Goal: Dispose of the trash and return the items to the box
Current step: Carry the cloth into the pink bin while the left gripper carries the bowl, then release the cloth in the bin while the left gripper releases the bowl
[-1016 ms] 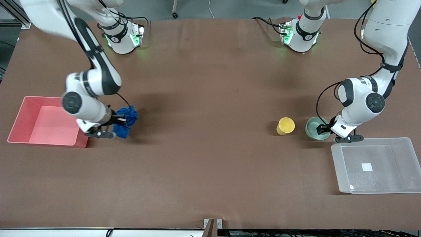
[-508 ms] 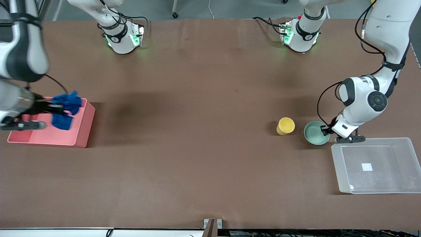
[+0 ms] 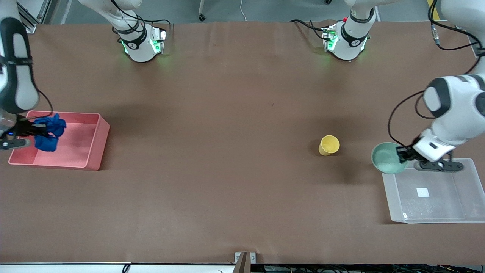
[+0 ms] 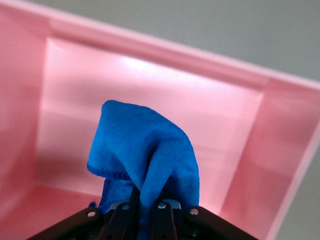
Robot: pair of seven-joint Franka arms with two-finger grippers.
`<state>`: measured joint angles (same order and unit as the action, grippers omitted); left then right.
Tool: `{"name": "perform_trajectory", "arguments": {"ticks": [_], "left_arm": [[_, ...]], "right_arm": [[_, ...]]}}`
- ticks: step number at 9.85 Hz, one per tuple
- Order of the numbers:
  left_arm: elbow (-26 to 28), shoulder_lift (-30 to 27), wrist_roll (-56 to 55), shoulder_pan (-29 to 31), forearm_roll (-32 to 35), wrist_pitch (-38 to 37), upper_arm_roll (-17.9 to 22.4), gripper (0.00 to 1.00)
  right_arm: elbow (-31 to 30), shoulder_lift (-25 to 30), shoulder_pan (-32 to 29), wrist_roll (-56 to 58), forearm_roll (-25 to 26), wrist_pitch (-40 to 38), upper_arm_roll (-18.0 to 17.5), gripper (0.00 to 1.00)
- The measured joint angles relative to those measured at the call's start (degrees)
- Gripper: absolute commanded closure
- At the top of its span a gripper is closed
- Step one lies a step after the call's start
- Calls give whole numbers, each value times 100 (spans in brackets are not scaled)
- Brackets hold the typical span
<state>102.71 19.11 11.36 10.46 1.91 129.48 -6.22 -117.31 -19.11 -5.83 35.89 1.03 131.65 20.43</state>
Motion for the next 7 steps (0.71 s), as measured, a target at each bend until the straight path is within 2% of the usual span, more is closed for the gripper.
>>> {"name": "perform_trajectory", "arguments": {"ticks": [1,2,3,5,7], "left_arm": [[-693,408,288,90,0,-292,10,100],[-1361,915,615,206,1,-445,29,100],[-1972,1459,989,343,1,-488,51,100],[-2833,2335,1411,550,1,-460,90,100],[-3156,2804,1576,567,1,-200,243,100]], "right_arm": [[-126,-160,3,0,-89,188,-9,92],[-148,-269,6,1,-203,279,-18,63],[-150,-336,9,3,-277,355,-31,1],[-146,-417,19,8,-509,470,-49,0],[-7,-400,51,2,-559,446,-63,0]]}}
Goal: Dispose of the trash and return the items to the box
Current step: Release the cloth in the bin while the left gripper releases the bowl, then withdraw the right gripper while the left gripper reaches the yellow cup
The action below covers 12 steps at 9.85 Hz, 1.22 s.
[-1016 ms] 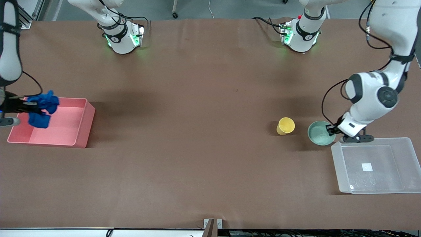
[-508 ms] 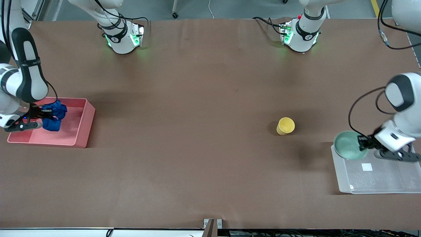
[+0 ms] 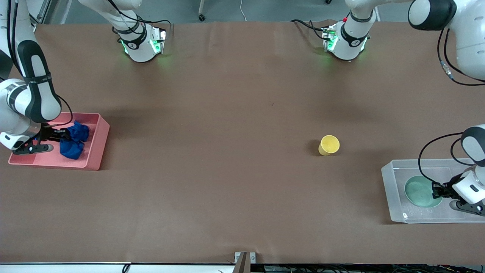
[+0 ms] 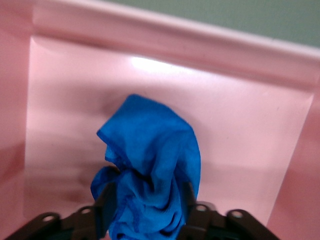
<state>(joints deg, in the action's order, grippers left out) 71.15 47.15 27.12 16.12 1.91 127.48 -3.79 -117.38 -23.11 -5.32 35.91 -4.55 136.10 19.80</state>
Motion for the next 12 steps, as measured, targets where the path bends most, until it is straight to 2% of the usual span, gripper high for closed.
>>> {"name": "perform_trajectory", "arguments": {"ticks": [1,3,4,6,7,9,12], "left_arm": [[-22,155,5,20,0,156,33,99],[-25,419,6,106,0,329,45,89],[-25,493,7,157,0,342,46,79],[-26,518,9,205,0,351,46,37],[-24,515,9,199,0,351,41,31],[-55,400,2,167,0,293,-21,28],[-104,-480,-248,70,0,-871,-276,25]], "right_arm": [[199,73,56,-161,-33,-211,-10,0],[715,576,141,-1058,-45,-1087,-253,0],[821,978,147,-1590,-3,-1379,-495,0],[860,1741,120,-2492,156,-1926,-1003,0],[982,2012,122,-2887,222,-2383,-1208,0],[1850,2242,127,-3209,279,-3651,-1346,0],[2889,2392,119,-3358,280,-4857,-1397,0]]}}
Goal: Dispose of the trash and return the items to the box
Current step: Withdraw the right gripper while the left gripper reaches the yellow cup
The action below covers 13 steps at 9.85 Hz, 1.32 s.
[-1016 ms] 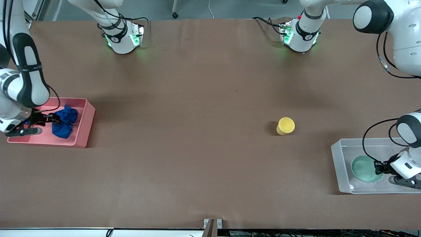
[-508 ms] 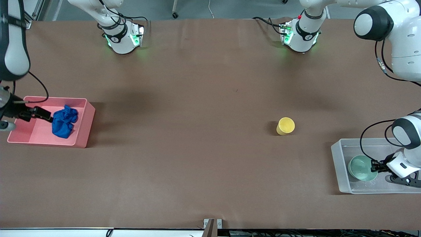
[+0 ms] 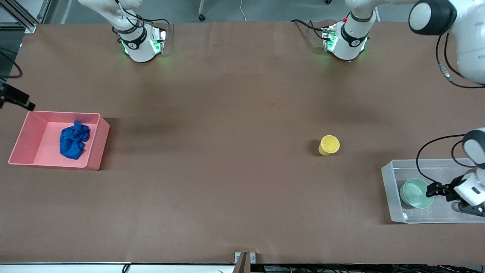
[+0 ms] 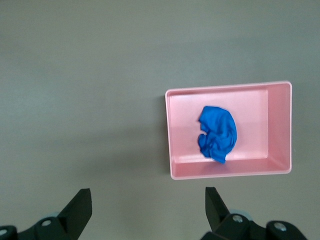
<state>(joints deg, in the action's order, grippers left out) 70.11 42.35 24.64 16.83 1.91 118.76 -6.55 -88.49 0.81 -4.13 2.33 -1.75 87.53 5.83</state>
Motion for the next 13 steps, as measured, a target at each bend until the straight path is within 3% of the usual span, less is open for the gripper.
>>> {"name": "perform_trajectory", "arguments": {"ticks": [3,6,8,10,13], "left_arm": [[423,-1141,-443,-51,0,-973,-364,9],[2030,-2404,-1146,-45,0,-885,-796,1],[3283,-3055,-1792,-51,0,-253,-1213,0],[4211,-3191,-2404,-59,-1,539,-1699,0],[5073,-2938,-2612,-72,-1,1637,-2120,0]], "right_arm": [[206,49,-6,-257,4,-291,-44,0],[-41,177,-7,-259,219,-66,-147,0],[-53,227,-4,-259,298,-42,-207,0],[-51,261,-5,-259,302,-41,-212,0],[-51,262,-7,-260,304,-40,-213,0]]}}
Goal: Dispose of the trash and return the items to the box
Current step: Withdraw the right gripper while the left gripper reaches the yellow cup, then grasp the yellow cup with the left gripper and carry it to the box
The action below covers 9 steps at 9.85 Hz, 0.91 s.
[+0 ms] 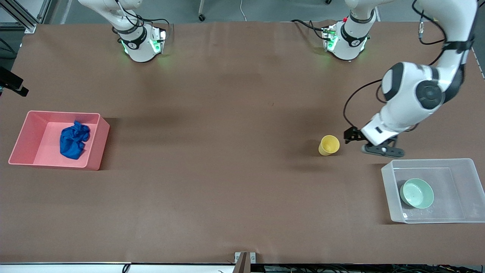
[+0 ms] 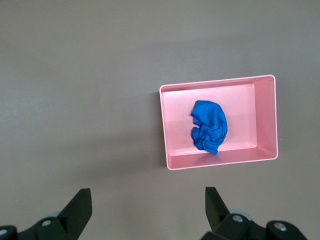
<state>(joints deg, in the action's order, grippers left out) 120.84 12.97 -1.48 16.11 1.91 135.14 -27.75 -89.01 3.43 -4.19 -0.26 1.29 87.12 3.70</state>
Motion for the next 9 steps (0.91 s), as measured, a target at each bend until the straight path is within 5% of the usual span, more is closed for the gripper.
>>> {"name": "perform_trajectory", "arguments": {"ticks": [2,5,6,9], "left_arm": [[327,350,0,-89,0,715,-61,8],[455,835,2,-196,0,1194,-63,82],[452,922,5,-214,0,1303,-63,95],[391,1089,5,-227,478,1454,-56,100]], "right_arm": [[0,0,0,0,1,0,0,0],[0,0,-1,0,1,0,0,0],[0,0,-1,0,1,0,1,0],[0,0,-2,0,1,3,0,0]]}}
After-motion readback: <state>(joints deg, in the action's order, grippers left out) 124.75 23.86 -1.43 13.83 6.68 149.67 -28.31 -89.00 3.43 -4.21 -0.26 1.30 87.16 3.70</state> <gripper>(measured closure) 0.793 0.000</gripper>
